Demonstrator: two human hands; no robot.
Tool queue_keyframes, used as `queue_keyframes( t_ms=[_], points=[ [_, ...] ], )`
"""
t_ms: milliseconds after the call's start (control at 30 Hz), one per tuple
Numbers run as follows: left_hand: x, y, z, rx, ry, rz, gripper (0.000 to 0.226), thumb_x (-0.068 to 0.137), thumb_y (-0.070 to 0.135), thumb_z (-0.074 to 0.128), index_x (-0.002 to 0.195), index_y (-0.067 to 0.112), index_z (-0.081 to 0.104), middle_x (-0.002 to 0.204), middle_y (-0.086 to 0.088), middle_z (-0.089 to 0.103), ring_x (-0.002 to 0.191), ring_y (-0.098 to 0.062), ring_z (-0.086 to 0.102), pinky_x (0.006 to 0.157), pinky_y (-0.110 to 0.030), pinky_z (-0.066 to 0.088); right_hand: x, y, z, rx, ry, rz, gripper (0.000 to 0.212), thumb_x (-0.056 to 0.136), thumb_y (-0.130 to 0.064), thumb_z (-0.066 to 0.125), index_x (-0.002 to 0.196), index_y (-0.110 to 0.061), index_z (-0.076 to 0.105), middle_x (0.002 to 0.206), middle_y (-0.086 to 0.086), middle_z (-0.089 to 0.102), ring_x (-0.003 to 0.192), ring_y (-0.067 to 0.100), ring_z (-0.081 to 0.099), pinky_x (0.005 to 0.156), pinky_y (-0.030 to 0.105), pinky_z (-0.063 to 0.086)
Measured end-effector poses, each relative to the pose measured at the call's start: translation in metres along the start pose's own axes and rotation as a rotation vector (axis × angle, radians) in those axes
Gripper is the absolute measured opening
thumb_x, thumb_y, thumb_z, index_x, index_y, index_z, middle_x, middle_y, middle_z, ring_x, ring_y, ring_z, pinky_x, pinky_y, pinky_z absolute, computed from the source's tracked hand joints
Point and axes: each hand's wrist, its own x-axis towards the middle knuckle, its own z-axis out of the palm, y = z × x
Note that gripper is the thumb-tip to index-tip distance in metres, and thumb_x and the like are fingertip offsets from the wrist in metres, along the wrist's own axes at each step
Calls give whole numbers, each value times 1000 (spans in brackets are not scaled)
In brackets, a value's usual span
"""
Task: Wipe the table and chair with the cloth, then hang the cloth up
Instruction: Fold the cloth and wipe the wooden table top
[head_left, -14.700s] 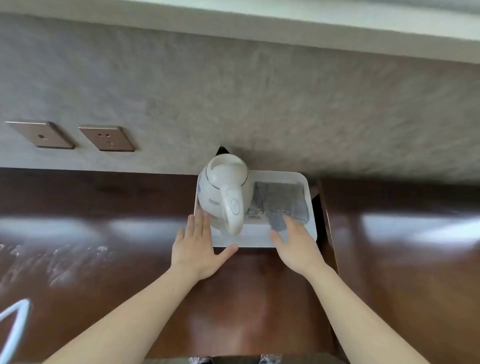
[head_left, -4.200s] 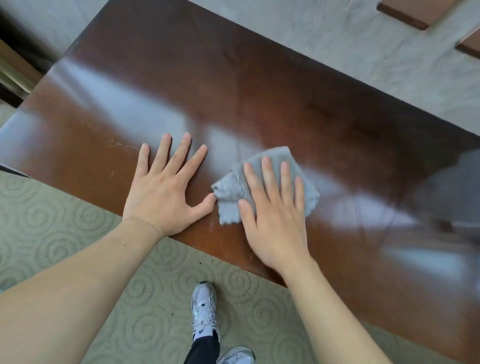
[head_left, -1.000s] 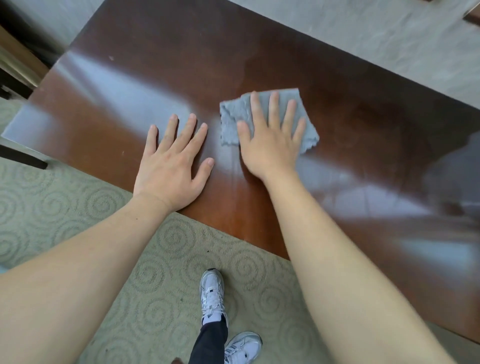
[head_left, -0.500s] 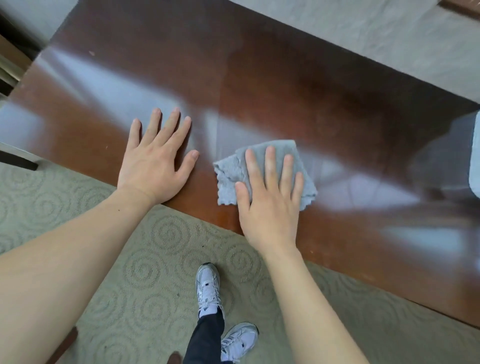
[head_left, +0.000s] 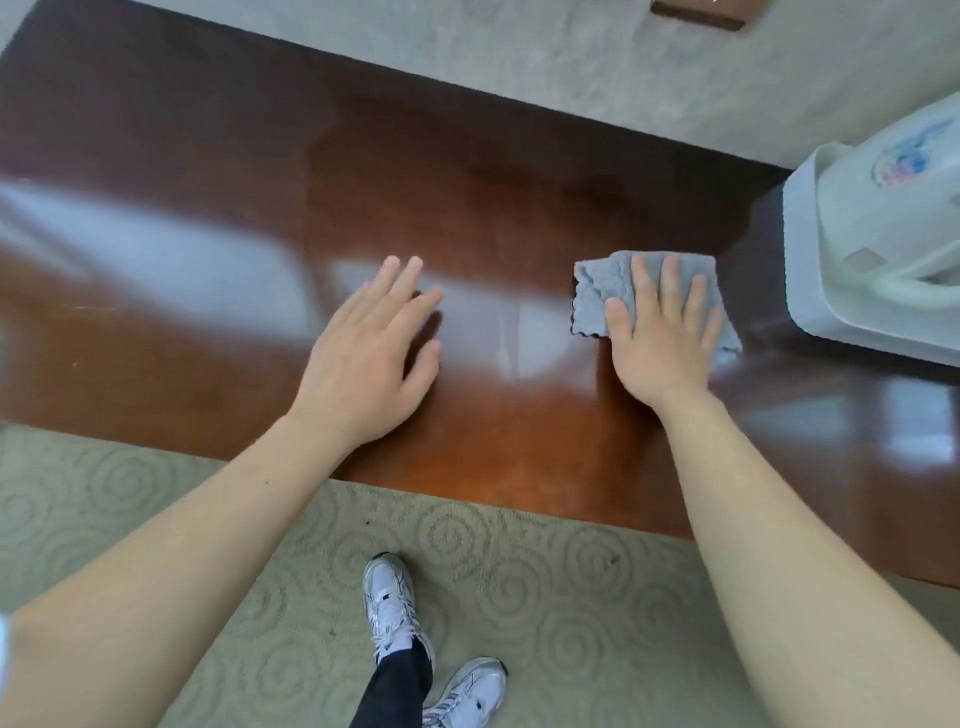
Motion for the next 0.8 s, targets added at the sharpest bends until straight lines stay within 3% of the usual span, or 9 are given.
queue_keyframes(
  t_ms=[133, 333, 433, 567, 800],
  points=[
    [35, 49, 27, 44, -120, -26, 65, 103, 48, 32, 160, 20, 23, 169, -9, 9, 156, -26, 2, 126, -41, 8, 18, 5, -3, 4, -34, -3, 60, 101, -55, 10, 156, -38, -8, 167, 0, -13, 152, 31, -15, 121, 53, -9],
    [58, 74, 50, 208, -212, -28, 73, 99, 62, 14, 162, 28, 5, 170, -9, 0, 156, -28, -6, 126, -47, 5, -126, 19, 24, 80, 47, 21, 62, 101, -57, 13, 158, -37, -2, 168, -1, -6, 153, 30, -10, 122, 54, 0],
    [59, 73, 58, 254, -216, -55, 76, 98, 65, 14, 162, 26, 8, 170, -9, 3, 156, -28, -3, 126, -49, 5, -162, 28, 35, 64, 32, 30, 61, 102, -58, 15, 158, -37, 0, 168, -2, -5, 153, 29, -10, 122, 53, 0],
    [62, 73, 60, 244, -192, -44, 75, 98, 65, 16, 161, 25, 18, 169, -9, 12, 156, -29, 5, 125, -51, 10, -118, 38, 25, 49, 45, 34, 62, 101, -59, 15, 158, -39, 1, 168, -3, -3, 153, 30, -8, 122, 53, -1],
    [66, 74, 58, 282, -215, -35, 77, 97, 66, 11, 161, 22, 18, 168, -12, 15, 155, -32, 9, 124, -54, 12, 58, 63, -19, 3, 56, 20, 62, 100, -56, 15, 158, -36, 3, 168, 3, 0, 153, 35, -4, 122, 54, -3]
  ],
)
